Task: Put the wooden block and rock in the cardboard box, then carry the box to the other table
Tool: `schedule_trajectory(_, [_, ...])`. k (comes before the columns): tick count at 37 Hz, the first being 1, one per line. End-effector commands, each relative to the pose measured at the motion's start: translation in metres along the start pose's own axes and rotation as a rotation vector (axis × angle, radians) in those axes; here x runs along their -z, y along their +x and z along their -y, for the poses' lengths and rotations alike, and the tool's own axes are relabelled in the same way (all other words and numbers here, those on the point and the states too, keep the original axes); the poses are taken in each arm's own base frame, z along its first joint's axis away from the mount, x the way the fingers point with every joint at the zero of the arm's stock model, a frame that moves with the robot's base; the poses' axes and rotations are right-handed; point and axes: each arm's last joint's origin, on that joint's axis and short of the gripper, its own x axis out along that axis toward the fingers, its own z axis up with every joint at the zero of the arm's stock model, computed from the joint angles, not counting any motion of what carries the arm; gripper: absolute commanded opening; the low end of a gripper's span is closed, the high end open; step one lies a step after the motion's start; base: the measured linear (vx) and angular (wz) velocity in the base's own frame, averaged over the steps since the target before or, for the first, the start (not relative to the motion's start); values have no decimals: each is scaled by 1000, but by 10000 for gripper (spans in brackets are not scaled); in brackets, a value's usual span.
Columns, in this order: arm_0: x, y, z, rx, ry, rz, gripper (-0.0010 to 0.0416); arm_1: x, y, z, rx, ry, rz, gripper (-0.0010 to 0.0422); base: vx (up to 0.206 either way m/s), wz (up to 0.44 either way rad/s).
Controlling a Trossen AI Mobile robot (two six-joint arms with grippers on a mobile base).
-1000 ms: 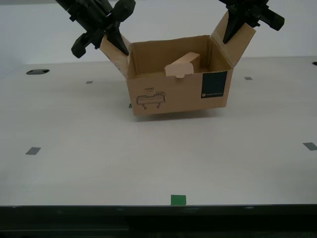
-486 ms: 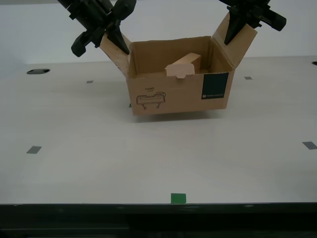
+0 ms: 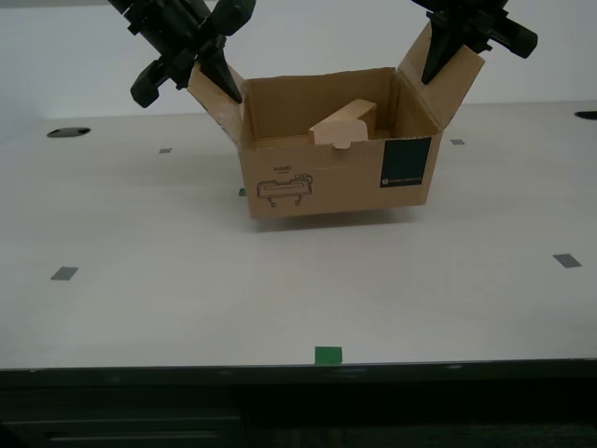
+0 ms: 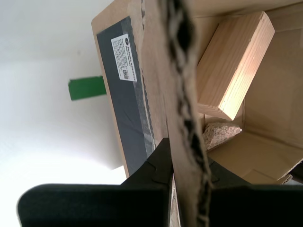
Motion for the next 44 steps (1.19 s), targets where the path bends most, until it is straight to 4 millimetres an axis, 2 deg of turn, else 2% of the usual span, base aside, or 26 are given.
schedule_trajectory(1, [-1,-1,-1,-4,-7,7,-1,0,0,1,4,0,0,-1,-94,-2])
schedule_trajectory(18, [0,0,-2,-4,4,2,-1,1,0,2,4,-18,-6,-1,-101,8])
schedule_trajectory(33, [0,0,-2,-4,5,1,-1,2,-15,9,14,23,23,-1,-80,24])
schedule_trajectory(44, [0,0,-3,-5,10,-4,-1,4,-17,10,8,34,4,-1,-74,64])
